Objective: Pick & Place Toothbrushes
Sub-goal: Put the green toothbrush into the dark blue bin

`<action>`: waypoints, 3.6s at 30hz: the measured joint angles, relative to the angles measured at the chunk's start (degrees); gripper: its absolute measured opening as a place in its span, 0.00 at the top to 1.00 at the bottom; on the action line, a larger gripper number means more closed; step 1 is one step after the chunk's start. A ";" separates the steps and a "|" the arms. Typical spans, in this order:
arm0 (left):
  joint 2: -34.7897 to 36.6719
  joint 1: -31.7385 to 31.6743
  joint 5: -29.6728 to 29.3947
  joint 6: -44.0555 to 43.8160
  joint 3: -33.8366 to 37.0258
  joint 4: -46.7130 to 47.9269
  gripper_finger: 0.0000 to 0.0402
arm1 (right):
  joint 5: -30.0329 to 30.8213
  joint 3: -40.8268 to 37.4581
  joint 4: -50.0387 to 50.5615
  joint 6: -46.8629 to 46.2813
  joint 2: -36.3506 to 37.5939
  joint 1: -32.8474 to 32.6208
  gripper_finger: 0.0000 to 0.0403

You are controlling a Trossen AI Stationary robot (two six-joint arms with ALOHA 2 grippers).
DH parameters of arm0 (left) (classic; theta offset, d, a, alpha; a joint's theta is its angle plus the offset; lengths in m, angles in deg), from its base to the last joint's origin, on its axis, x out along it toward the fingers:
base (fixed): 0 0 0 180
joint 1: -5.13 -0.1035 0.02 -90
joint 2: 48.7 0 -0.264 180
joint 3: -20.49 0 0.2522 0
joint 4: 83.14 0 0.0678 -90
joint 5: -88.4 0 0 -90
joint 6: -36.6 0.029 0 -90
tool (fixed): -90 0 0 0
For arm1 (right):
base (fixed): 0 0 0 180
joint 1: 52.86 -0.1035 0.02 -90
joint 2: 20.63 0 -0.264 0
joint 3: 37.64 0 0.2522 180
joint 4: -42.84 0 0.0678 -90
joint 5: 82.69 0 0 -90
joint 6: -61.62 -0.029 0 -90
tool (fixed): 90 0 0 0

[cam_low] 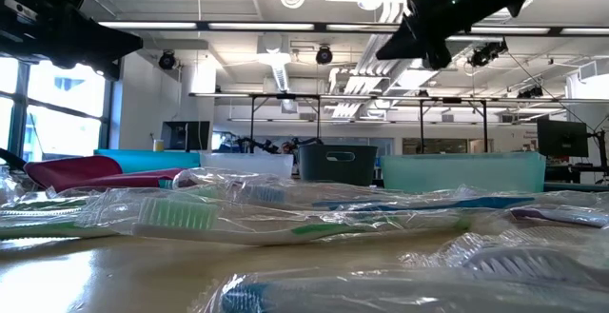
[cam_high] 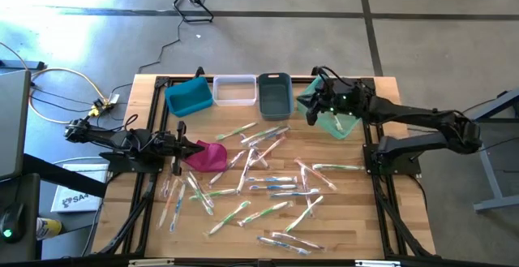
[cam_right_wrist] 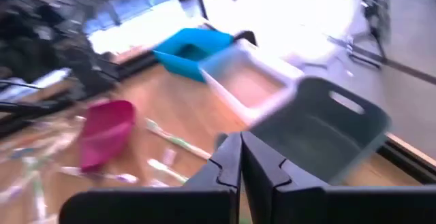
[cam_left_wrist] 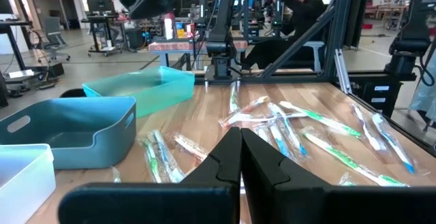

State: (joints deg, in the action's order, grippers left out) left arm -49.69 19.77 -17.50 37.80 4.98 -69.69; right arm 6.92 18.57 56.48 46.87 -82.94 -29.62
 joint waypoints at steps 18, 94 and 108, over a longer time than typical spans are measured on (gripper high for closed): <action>0.02 0.01 -0.02 -0.01 0.00 -0.02 1.00 | 17.92 0.02 -5.27 -1.57 -5.69 -9.96 0.99; 0.00 0.01 0.00 0.01 0.00 -0.02 1.00 | 29.30 0.00 -2.87 -8.98 -11.14 -18.54 0.99; 0.01 0.01 0.26 -1.67 0.03 -0.48 1.00 | 28.78 0.00 -2.48 -7.49 -11.14 -19.92 0.99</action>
State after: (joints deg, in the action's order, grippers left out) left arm -49.68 19.78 -17.24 36.13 5.02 -70.17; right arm 35.69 18.57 54.00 39.38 -94.08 -49.55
